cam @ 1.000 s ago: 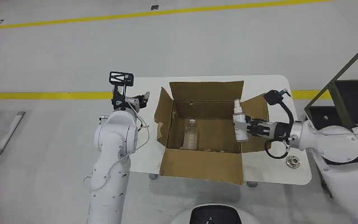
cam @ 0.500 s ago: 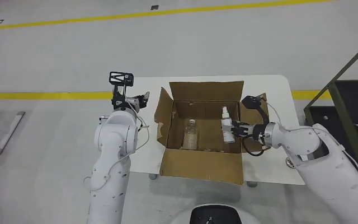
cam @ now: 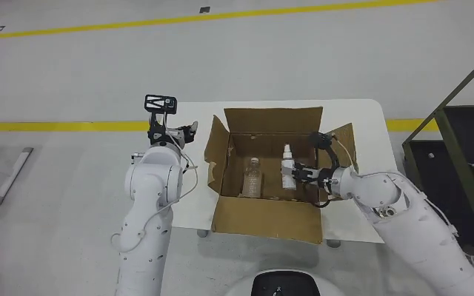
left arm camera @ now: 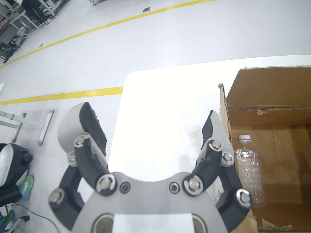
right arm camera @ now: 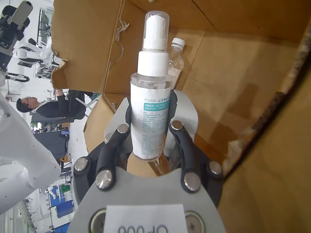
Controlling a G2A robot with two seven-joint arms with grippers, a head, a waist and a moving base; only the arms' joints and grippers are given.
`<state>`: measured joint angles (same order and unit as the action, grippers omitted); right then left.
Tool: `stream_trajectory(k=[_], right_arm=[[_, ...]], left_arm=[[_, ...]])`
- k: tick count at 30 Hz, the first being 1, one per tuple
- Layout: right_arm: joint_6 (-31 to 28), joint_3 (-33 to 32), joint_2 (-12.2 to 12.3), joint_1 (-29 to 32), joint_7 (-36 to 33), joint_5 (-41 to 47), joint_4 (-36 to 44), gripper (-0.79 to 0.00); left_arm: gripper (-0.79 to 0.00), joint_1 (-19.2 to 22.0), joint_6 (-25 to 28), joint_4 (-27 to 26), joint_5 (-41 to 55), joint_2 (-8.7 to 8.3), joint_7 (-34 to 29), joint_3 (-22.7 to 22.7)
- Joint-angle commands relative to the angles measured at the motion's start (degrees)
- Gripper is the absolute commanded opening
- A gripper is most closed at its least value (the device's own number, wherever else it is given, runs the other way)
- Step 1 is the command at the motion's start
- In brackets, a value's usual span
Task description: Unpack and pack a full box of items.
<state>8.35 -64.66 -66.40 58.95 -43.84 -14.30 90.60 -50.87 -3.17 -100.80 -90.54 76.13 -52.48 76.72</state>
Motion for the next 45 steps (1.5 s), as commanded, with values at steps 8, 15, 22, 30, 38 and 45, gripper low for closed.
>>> stream_trajectory(k=[8,15,22,30,38,45], right_arm=[[10.9,13.39,-4.3,-10.3,4.98,-1.33,-11.37,-0.785],[16.9,19.08,-6.89,-15.23,5.54,-2.94,-16.67,-0.785],[22.3,24.0,-9.53,-19.87,4.1,-4.75,-21.12,-0.785],[22.41,26.74,-12.37,-23.37,5.0,-3.59,-26.55,-0.182],[19.85,26.53,-13.64,-23.91,5.43,-2.42,-28.23,0.0],[18.3,22.76,-12.14,-22.1,5.14,-5.48,-22.16,0.0]], left_arm=[[0.0,0.0,0.0,0.0,0.0,0.0,0.0,0.0],[0.0,0.0,0.0,0.0,0.0,0.0,0.0,0.0],[0.0,0.0,0.0,0.0,0.0,0.0,0.0,0.0],[0.0,0.0,0.0,0.0,0.0,0.0,0.0,0.0],[0.0,0.0,0.0,0.0,0.0,0.0,0.0,0.0],[0.0,0.0,0.0,0.0,0.0,0.0,0.0,0.0]])
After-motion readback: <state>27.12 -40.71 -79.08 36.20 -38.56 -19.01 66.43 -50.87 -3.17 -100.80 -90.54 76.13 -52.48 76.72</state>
